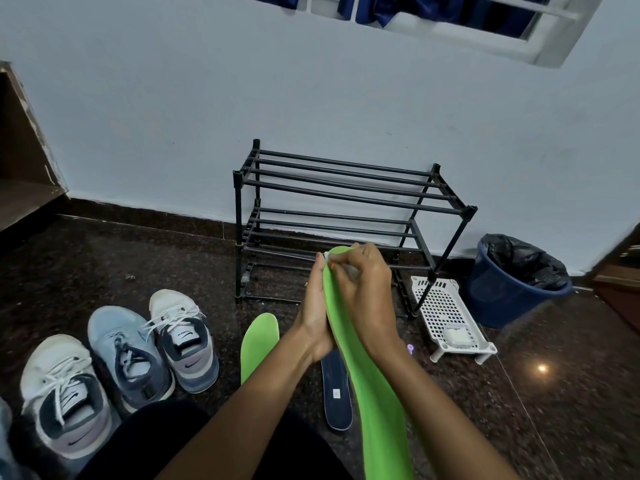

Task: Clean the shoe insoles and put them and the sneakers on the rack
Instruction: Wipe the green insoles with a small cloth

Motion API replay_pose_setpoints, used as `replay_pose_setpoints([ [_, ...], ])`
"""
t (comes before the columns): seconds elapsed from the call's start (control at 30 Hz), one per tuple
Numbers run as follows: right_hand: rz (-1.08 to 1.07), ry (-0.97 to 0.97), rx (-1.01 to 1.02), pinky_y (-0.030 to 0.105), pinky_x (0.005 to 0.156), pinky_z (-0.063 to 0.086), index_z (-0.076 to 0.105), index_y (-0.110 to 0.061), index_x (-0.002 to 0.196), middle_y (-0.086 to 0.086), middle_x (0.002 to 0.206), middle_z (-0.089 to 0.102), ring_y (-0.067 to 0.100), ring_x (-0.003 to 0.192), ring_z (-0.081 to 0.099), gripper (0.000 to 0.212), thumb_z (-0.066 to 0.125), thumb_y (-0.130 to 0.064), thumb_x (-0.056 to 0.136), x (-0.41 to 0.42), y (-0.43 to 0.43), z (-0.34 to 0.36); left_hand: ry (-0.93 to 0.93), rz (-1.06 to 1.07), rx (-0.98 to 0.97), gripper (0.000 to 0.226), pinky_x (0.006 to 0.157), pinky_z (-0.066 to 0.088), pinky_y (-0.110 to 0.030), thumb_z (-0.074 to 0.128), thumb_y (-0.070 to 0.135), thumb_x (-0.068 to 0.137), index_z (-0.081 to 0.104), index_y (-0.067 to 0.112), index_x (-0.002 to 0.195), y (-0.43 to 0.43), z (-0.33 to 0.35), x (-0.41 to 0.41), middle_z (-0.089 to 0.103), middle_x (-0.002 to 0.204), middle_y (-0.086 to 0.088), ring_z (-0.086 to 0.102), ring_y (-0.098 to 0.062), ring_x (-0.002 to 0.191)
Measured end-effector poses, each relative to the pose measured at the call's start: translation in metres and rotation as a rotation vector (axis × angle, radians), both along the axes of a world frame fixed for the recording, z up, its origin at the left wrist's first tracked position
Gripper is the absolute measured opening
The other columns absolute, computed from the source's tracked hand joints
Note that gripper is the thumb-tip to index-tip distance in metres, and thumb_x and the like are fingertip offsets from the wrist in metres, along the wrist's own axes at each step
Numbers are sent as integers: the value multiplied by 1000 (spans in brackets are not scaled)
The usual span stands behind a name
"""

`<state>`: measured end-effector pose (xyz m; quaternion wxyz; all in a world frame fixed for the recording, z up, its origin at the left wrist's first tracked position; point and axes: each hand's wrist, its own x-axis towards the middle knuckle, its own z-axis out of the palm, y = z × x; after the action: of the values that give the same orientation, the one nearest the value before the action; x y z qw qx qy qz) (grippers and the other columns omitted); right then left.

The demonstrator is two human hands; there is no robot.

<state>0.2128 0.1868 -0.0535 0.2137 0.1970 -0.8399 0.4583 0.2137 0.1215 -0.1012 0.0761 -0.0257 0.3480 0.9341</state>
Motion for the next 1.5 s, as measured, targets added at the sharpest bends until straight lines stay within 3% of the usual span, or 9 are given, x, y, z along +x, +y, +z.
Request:
replay_pose_setpoints([
  [0.13,-43,17,-43,0,69,35,66,-2,91,-9,80,42,-8,75,47,12,57,2,85,-8,5,9,21,-37,-78,55,68,55,-27,27,53,95,66,14,97,2,-2,0,72,84,-5,69,-16,79],
  [0.27,15,-22,-17,2,70,36,68,-4,90,-13,79,44,-4,77,48,14,57,4,84,6,-1,1,-11,24,-11,56,101,44,-42,29,56,93,64,17,113,-2,3,0,65,112,-13,58,-28,111],
  [0.37,51,-62,-10,3,70,37,69,-2,90,-14,79,45,-3,78,49,14,58,4,83,14,-1,-4,-15,44,30,56,110,33,-48,27,58,92,57,26,126,-3,4,-1,58,127,-15,50,-32,123],
  [0.57,-73,6,-21,29,79,49,67,-5,93,3,85,49,17,84,56,14,57,1,85,-11,12,4,18,-20,-45,59,70,55,-26,25,52,96,74,21,92,1,5,3,73,90,-3,70,-14,81],
  [0.83,20,-10,22,11,71,41,69,-2,93,-13,78,43,10,80,51,14,58,2,84,14,1,-12,3,22,52,53,111,31,-52,22,58,95,57,33,126,-4,5,-1,53,134,-17,46,-38,127],
  [1.03,-123,44,54,24,68,42,67,-2,90,1,81,49,18,79,52,10,58,-2,86,-6,15,-4,25,-3,-43,51,74,56,-28,21,53,97,56,30,125,-1,5,0,71,108,-4,69,-17,94],
  [1.2,-97,13,-33,14,70,43,68,-3,87,2,79,53,13,75,55,9,61,1,83,-4,11,-5,49,2,-78,51,73,56,-27,21,53,97,54,30,128,-4,4,-1,72,103,-3,69,-16,89],
  [1.33,3,-14,-10,9,70,41,69,-4,86,0,81,53,7,79,54,12,61,3,81,10,5,-9,37,22,-63,54,90,51,-37,21,54,96,54,28,131,-5,6,-1,69,107,-6,65,-19,97],
  [1.5,-103,8,-31,5,65,38,67,-2,89,-3,79,45,0,72,47,10,58,-1,85,-7,13,-2,27,-7,-85,53,71,56,-28,24,53,96,68,28,111,-2,5,0,71,101,-5,69,-16,86],
])
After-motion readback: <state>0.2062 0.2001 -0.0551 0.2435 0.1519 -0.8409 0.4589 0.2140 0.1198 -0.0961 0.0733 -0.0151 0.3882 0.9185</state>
